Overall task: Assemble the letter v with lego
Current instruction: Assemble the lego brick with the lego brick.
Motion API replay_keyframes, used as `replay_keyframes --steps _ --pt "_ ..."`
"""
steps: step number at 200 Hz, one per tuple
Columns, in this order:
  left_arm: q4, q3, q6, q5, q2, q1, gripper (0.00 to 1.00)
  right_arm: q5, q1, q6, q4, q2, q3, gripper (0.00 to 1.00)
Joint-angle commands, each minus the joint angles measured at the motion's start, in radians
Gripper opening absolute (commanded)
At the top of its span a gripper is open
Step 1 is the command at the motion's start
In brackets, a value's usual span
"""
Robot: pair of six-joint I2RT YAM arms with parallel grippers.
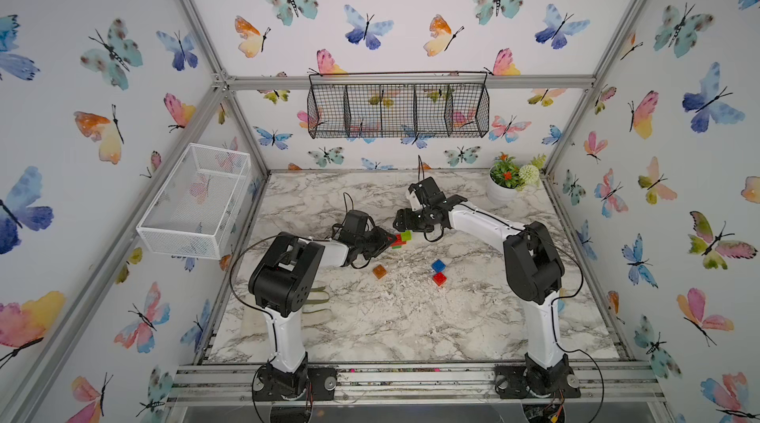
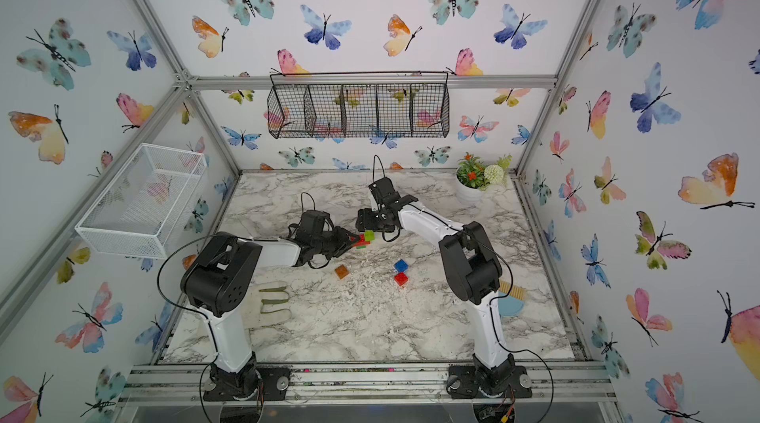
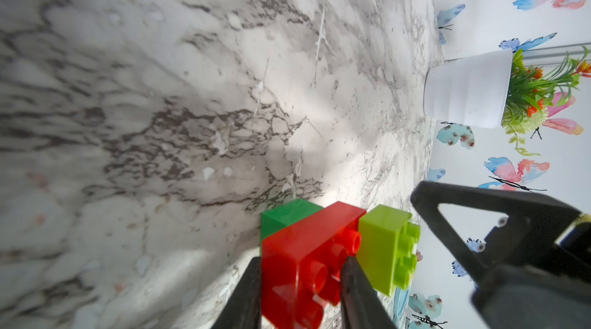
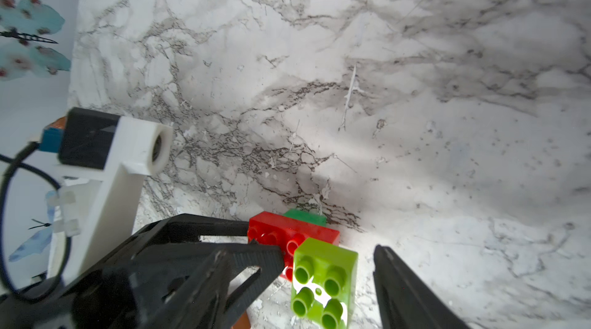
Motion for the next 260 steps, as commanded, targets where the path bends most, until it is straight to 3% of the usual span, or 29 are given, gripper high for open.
replay_keyframes --steps 1,17,44,81,163,260 --pt "-0.156 -0.024 0.027 -0.018 0.056 -0.004 0.35 -0.114 -0.024 0.026 0.105 -0.047 -0.064 0.74" --pt "-0.157 -0.023 0.028 -0.014 0.058 -0.002 0.35 -0.22 -0.058 0.061 0.214 -0.084 -0.151 0.73" --pt "-0.157 -0.024 0.028 -0.014 0.06 0.001 0.35 -0.464 -0.127 0.227 0.559 -0.138 -0.372 0.72" --pt "-0.155 -0.024 0.028 -0.015 0.061 0.003 0.35 -0.529 -0.15 0.357 0.823 -0.171 -0.531 0.72" --pt "-0.154 -0.027 0.027 -0.014 0.064 0.004 0.35 -0.579 -0.164 0.47 1.033 -0.094 -0.641 0.73" --pt "-0.154 -0.026 0.025 -0.012 0.071 0.006 0.34 -0.571 -0.166 0.428 0.933 -0.011 -0.578 0.72"
